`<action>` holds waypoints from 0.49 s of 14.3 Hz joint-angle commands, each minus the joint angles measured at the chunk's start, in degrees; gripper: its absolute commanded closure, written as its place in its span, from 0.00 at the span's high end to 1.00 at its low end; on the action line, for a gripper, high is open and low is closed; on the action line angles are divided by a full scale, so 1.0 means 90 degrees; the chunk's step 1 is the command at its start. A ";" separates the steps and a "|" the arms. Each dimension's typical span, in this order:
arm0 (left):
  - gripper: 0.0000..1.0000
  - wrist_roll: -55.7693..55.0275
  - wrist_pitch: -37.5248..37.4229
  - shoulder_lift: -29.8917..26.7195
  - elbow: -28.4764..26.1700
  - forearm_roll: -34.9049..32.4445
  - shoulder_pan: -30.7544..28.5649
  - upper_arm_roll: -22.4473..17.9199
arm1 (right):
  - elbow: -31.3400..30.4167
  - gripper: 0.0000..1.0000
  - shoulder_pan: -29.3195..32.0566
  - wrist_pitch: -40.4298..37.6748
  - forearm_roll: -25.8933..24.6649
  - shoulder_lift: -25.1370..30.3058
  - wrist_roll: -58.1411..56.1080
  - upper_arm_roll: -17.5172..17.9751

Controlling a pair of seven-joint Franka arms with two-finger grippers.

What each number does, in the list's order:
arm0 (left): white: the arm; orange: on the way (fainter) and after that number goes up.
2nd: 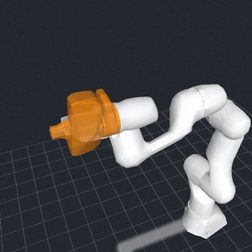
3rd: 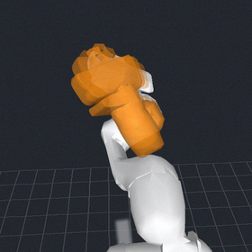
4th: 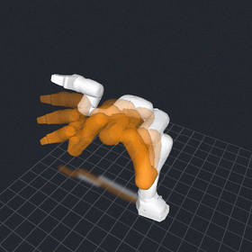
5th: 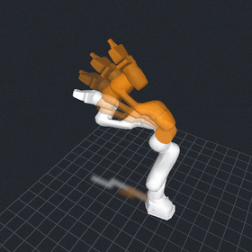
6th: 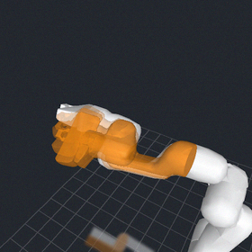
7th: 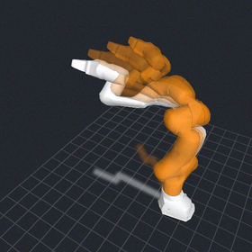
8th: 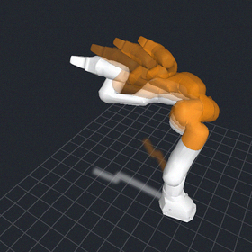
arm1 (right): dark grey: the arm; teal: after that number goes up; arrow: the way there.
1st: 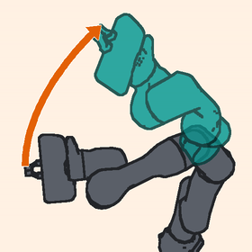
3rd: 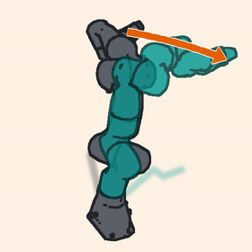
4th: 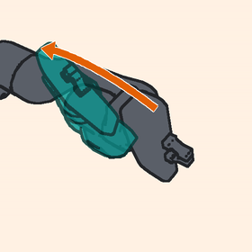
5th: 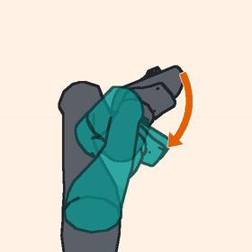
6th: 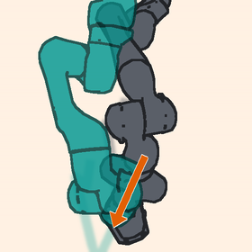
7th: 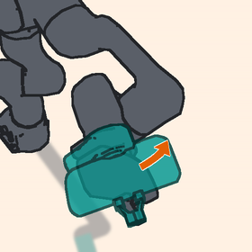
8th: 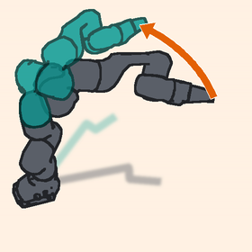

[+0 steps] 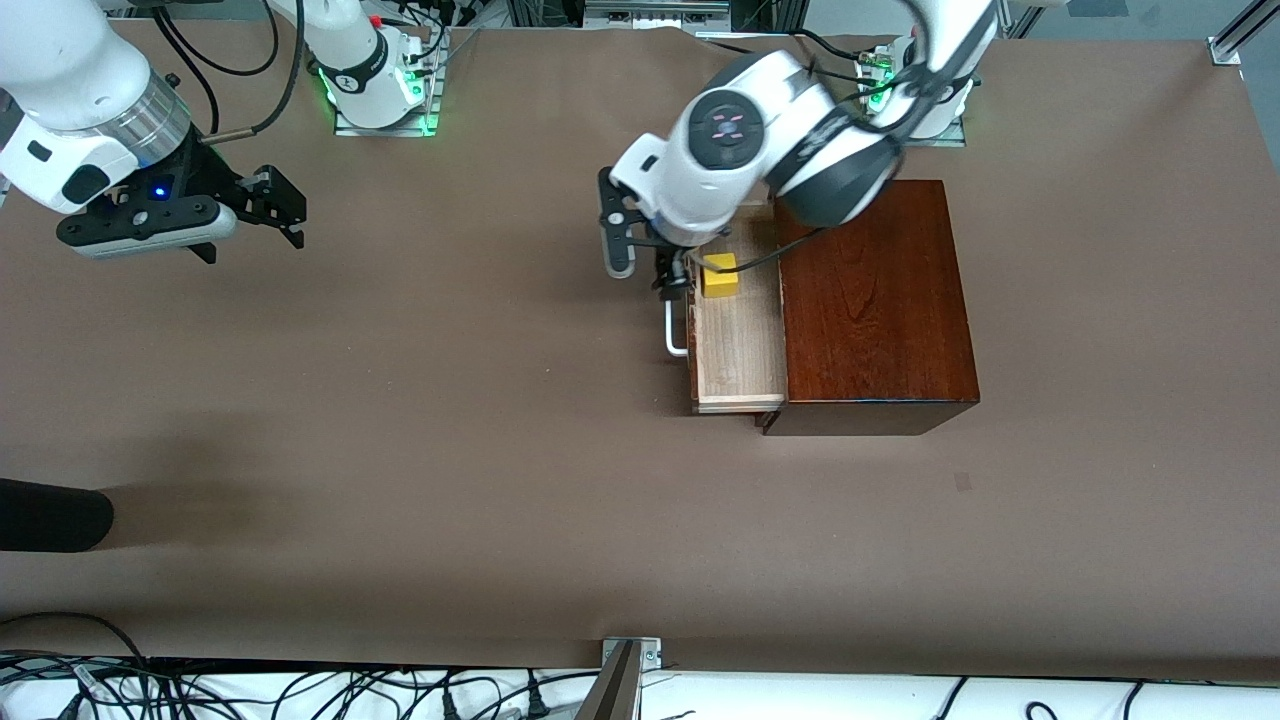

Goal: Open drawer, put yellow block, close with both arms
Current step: 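Withdraw the right gripper while the left gripper moves to the drawer front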

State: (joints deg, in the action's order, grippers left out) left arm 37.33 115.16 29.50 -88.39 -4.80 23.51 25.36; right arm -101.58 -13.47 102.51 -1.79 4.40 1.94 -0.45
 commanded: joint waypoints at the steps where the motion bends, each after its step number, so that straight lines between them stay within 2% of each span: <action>1: 1.00 0.0266 0.0425 0.0714 0.0251 -0.0832 0.0258 -0.0034 | -0.0062 1.00 0.0052 -0.0022 0.0121 0.0097 0.0117 0.0050; 4: 1.00 0.0256 0.0661 0.0999 0.0241 -0.0882 0.0355 -0.0044 | 0.0143 1.00 0.0052 -0.0100 0.0072 0.0087 0.0039 0.0040; 7: 1.00 0.0305 0.0351 0.0980 0.0124 -0.1009 0.0308 -0.0073 | 0.0338 1.00 0.0052 -0.0276 0.0023 0.0009 -0.0020 0.0040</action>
State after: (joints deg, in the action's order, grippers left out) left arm 38.71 121.16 38.61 -88.21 -12.09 25.98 25.18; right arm -100.21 -13.48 101.73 -1.80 4.44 2.12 -0.44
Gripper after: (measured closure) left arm 0.000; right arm 0.000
